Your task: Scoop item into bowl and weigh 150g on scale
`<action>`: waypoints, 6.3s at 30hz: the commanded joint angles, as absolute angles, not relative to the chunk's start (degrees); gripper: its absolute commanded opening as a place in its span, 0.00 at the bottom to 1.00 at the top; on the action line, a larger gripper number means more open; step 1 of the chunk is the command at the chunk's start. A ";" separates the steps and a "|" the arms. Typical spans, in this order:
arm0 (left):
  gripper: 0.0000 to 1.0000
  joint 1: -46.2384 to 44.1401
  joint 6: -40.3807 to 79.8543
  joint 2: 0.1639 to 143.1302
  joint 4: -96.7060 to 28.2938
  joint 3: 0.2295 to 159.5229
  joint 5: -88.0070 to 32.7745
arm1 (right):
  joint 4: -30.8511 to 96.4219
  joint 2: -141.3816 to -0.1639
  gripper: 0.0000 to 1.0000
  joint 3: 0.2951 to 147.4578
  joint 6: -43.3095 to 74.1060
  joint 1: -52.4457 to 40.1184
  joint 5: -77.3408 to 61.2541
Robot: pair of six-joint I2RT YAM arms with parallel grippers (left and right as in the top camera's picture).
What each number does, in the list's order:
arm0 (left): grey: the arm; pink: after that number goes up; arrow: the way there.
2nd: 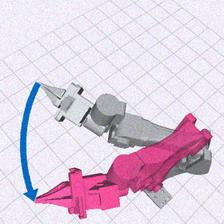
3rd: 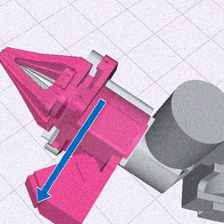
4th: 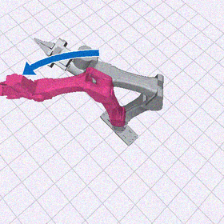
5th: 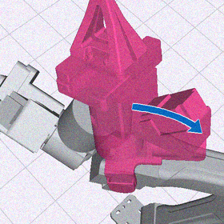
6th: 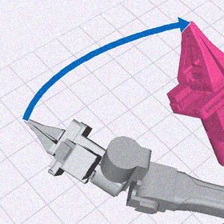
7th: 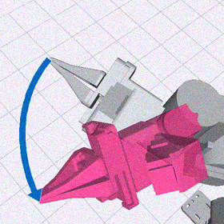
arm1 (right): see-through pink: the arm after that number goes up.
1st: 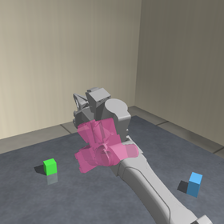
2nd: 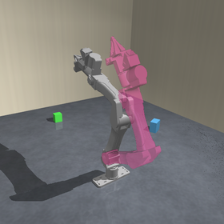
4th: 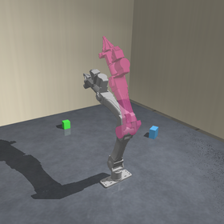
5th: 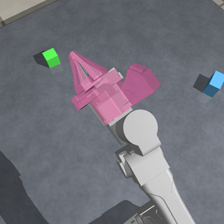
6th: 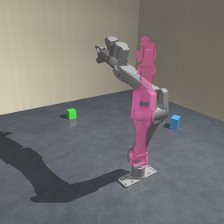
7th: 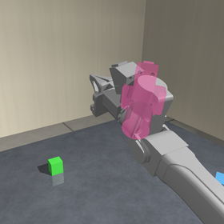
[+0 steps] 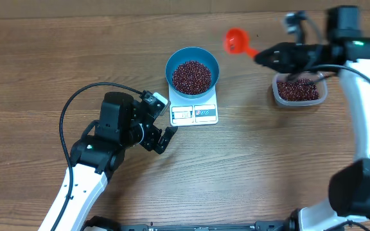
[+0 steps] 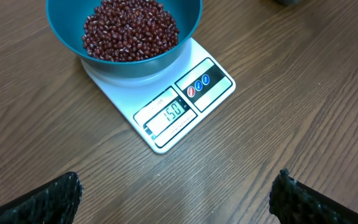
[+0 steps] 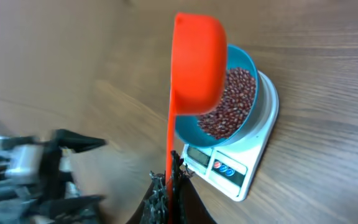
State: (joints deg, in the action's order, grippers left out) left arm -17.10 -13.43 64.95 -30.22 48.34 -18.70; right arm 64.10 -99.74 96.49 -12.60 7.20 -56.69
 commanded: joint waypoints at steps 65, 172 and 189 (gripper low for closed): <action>1.00 -16.80 -12.64 65.25 -30.17 48.10 -19.07 | 67.13 -98.06 0.25 89.21 25.87 6.83 -8.16; 1.00 -16.88 -12.64 65.25 -30.15 48.12 -19.09 | 3.86 -0.10 1.00 0.47 2.52 -2.68 -9.45; 1.00 -16.88 -12.64 65.25 -30.17 48.12 -19.09 | 3.86 -0.16 1.00 0.49 2.52 -2.68 -9.45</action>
